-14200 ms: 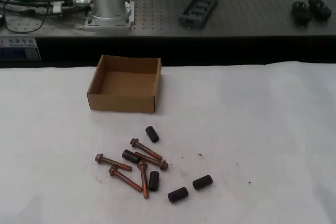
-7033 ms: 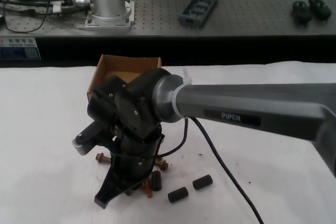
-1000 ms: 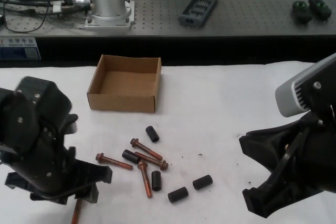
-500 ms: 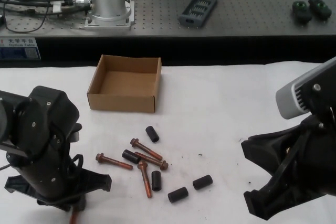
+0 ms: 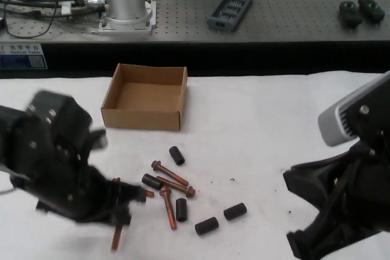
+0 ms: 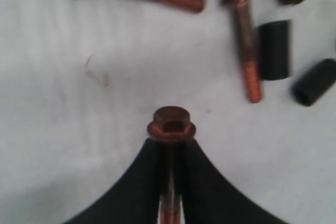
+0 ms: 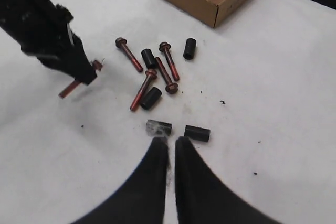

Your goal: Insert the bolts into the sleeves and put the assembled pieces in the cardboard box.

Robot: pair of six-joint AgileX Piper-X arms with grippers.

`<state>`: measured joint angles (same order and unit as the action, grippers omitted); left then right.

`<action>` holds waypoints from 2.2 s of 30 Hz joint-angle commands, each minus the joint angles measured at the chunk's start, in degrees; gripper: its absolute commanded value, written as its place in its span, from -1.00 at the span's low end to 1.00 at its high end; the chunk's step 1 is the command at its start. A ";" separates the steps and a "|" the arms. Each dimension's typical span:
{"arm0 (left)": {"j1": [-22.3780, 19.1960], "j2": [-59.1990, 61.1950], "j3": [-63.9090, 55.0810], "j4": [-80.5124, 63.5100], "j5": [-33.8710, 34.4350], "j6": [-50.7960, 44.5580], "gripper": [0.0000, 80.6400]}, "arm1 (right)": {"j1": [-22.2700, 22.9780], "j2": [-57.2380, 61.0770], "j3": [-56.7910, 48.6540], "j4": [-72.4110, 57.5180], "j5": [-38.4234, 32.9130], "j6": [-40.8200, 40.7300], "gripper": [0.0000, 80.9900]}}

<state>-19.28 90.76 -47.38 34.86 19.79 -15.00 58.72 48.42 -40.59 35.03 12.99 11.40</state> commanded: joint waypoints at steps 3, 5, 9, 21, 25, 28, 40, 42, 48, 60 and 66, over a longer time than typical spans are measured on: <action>1.73 -13.29 0.94 -11.95 9.34 0.84 -0.98 | -2.35 1.15 -0.67 3.44 -6.98 -6.82 -0.87; 2.90 -17.84 2.38 -16.37 12.02 0.42 -0.98 | -4.32 2.90 -1.64 5.67 -10.33 -8.70 -0.87; 4.27 -27.88 5.58 -22.69 17.04 -3.19 -0.98 | -8.31 9.70 -5.94 10.22 -18.52 -15.61 -0.87; 4.28 -50.02 8.23 -24.70 15.19 -5.36 -0.98 | -14.08 37.21 -26.91 22.01 -18.79 -35.10 -0.88; 4.28 -52.60 8.23 -24.70 14.75 -5.92 -0.98 | -13.69 44.80 -33.48 24.38 -18.68 -31.59 -0.97; 4.28 -53.08 8.23 -24.70 13.41 -7.68 -0.98 | -12.51 48.93 -37.19 24.25 -18.97 -20.17 -0.93; 5.74 -53.42 8.31 -24.22 6.26 -8.21 -0.98 | -8.35 55.39 -39.52 16.93 -20.25 6.77 -0.61; 6.86 -53.90 8.73 -23.85 6.26 -5.87 -0.98 | -8.36 56.58 -39.52 16.50 -20.25 8.84 -0.57; 9.95 -55.19 13.58 -23.46 12.43 -5.48 -0.98 | -8.09 60.62 -39.52 16.51 -21.89 10.60 -0.56; 9.92 -55.19 22.20 -31.22 17.39 -3.81 -0.98 | -7.90 63.49 -39.52 12.13 -21.66 10.89 -0.56; 9.92 -55.19 22.70 -31.22 17.68 -3.88 -0.98 | -7.90 63.51 -39.63 9.31 -19.39 13.96 -0.49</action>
<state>-9.52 35.97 -24.45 5.28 36.94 -19.38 50.70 112.04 -79.60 45.30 -7.40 24.49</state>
